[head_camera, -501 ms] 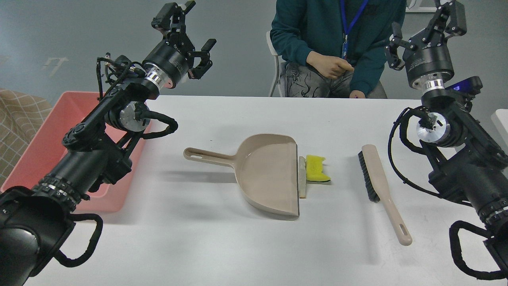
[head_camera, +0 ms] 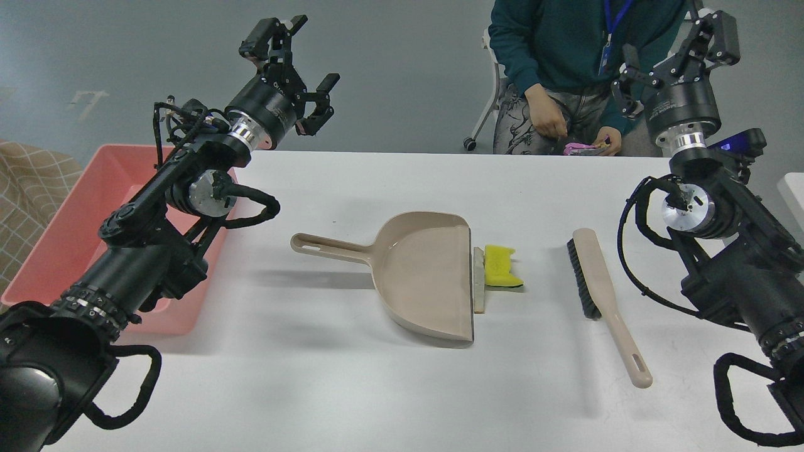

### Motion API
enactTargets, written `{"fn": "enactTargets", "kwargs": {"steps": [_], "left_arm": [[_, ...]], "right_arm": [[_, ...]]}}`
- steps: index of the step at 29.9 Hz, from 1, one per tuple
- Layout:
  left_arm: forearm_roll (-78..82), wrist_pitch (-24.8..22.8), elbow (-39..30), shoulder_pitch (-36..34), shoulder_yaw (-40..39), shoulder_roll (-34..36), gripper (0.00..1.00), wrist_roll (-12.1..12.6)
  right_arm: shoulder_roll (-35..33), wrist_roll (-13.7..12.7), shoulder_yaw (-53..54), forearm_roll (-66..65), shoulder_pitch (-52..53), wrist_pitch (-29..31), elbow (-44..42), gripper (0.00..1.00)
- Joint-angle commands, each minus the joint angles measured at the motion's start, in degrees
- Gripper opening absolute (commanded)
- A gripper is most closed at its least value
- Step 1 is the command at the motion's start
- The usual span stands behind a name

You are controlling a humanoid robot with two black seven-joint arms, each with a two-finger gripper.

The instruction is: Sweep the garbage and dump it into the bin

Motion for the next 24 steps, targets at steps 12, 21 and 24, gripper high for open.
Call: {"fn": "enactTargets", "kwargs": {"steps": [12,21,24], "left_arm": [[-1.0,0.2,0.1,0.4,-1.2,-0.2,0.98,-3.7],[-1.5,3.2,0.4,0.3,-0.1,-0.5,0.98,-4.2],[-1.5,3.0,0.4,0.3,0.0,-0.3,0.98,-4.1]], "right_arm": [[0.1,0.0,0.1,0.2,-2.0,-1.0,0.5,1.0],[-3.2,-1.1,0.2,0.2,-1.6,0.0,0.8,1.0],[-3.1,-1.5,0.1,0.2,-1.8,0.0,0.8,1.0]]}}
